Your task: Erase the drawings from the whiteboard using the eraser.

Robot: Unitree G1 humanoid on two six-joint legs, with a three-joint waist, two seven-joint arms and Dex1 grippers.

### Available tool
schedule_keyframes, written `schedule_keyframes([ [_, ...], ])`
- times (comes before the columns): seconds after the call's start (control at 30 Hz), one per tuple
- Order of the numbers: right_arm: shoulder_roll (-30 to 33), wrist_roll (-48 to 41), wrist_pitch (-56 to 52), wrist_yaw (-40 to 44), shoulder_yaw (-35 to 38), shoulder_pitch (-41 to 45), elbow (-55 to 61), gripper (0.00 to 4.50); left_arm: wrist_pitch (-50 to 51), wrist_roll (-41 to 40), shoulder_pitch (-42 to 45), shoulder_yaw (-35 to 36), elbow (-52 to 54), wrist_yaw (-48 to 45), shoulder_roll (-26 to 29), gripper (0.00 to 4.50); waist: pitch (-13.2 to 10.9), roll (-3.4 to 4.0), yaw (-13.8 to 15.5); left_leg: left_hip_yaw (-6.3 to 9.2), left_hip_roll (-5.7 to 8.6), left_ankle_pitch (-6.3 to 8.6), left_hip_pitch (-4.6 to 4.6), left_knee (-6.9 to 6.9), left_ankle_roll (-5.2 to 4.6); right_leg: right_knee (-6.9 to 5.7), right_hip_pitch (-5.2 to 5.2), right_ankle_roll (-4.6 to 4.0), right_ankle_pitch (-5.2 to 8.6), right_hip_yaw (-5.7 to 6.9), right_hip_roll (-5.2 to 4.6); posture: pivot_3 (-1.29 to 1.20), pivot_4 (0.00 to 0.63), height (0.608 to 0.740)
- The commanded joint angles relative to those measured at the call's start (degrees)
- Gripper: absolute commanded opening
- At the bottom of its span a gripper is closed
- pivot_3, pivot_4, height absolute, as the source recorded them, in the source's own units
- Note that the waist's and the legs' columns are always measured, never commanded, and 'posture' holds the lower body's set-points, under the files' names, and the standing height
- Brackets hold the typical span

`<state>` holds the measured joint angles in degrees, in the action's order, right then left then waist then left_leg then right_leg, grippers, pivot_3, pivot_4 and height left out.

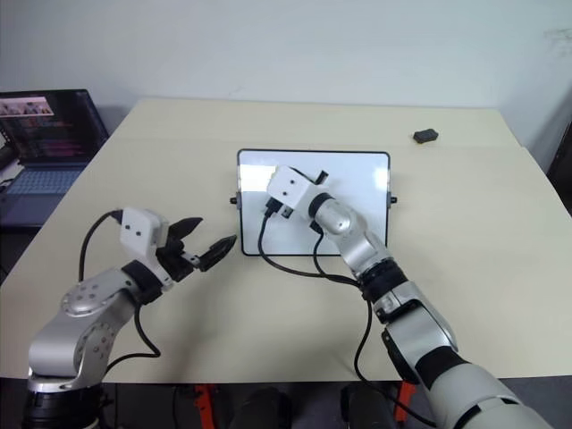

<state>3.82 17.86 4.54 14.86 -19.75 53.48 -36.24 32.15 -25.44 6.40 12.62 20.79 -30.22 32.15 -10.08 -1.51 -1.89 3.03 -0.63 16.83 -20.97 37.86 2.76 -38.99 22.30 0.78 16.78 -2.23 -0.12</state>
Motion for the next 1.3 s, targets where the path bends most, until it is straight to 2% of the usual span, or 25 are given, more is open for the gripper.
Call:
schedule_keyframes([
  [0.03,0.12,-1.08,-1.42,5.3,-0.82,-1.71,0.08,0.99,-1.28,0.12,0.25,0.04,0.89,-0.2,-0.11,4.5,0.0,0.0,0.0,0.01,0.0,0.0,0.0,0.0,0.0,0.0,0.0,0.0,0.0,0.0,0.0,0.0,0.15,0.74],
  [0.17,0.37,-1.9,-3.69,14.68,-4.28,-6.03,4.69,0.99,-1.34,0.12,0.25,0.13,0.86,-0.39,-0.13,4.5,0.01,-0.01,-0.05,0.0,0.0,0.0,0.05,0.01,-0.01,-0.01,-0.05,0.0,0.0,-0.01,0.0,0.0,0.15,0.74],
  [0.27,0.23,-1.86,-3.65,14.65,-3.87,-7.23,6.66,0.99,-1.36,0.14,0.31,0.09,0.84,-0.42,-0.2,4.5,0.0,0.01,-0.04,0.02,0.0,0.0,0.06,0.01,-0.01,-0.04,-0.05,0.0,0.0,0.01,0.0,0.0,0.15,0.74],
  [0.43,-0.3,-5.85,-3.95,12.65,1.06,-6.92,11.58,0.99,-1.4,-0.09,0.72,-0.47,1.1,-0.87,-0.48,4.5,-0.04,0.01,0.12,0.06,0.01,0.0,0.02,0.03,0.0,-0.05,-0.04,0.0,-0.01,0.04,0.0,0.0,0.15,0.74],
  [0.67,3.31,-12.37,-11.1,16.47,6.12,-13.12,29.85,0.99,-1.2,-1.48,3.17,-1.47,1.99,-3.25,0.15,4.5,-0.04,0.02,0.13,0.08,0.0,0.04,-0.22,-0.01,0.03,0.09,0.11,0.07,0.06,0.05,0.0,0.0,0.15,0.74],
  [0.87,7.48,-15.06,-18.7,15.46,9.68,-25.14,47.31,0.99,1.4,-5.18,7.66,-4.18,4.55,-8.41,1.84,4.5,-0.02,-0.02,0.37,0.12,0.03,0.04,-0.88,0.1,0.03,0.01,0.74,0.07,0.06,0.06,-0.02,0.0,0.15,0.74],
  [1.03,10.87,-16.23,-28.19,12.62,14.79,-39.53,60.44,0.99,1.19,-4.6,12.7,-11.55,2.87,-15.19,3.4,4.5,-0.02,0.0,0.35,0.06,0.04,0.04,-1.03,0.07,0.04,0.01,0.9,0.08,0.06,0.02,-0.02,0.0,0.15,0.74],
  [1.2,13.23,-13.63,-30.89,7.35,21.25,-51.55,66.17,0.99,-1.45,-0.94,18.5,-19.57,-1.05,-20.01,2.16,4.5,-0.02,0.0,0.31,0.01,0.07,0.03,-1.0,0.1,0.02,-0.03,0.89,0.09,0.06,-0.04,0.01,0.0,0.15,0.74],
  [1.3,12.77,-12.32,-32.87,3.16,23.79,-54.91,66.55,0.99,-3.62,1.09,20.79,-22.46,-2.93,-22.26,1.72,4.5,-0.02,0.01,-0.06,-0.03,0.04,0.02,-0.93,0.1,0.01,-0.08,0.87,0.09,0.06,-0.08,0.1,0.0,0.15,0.74],
])
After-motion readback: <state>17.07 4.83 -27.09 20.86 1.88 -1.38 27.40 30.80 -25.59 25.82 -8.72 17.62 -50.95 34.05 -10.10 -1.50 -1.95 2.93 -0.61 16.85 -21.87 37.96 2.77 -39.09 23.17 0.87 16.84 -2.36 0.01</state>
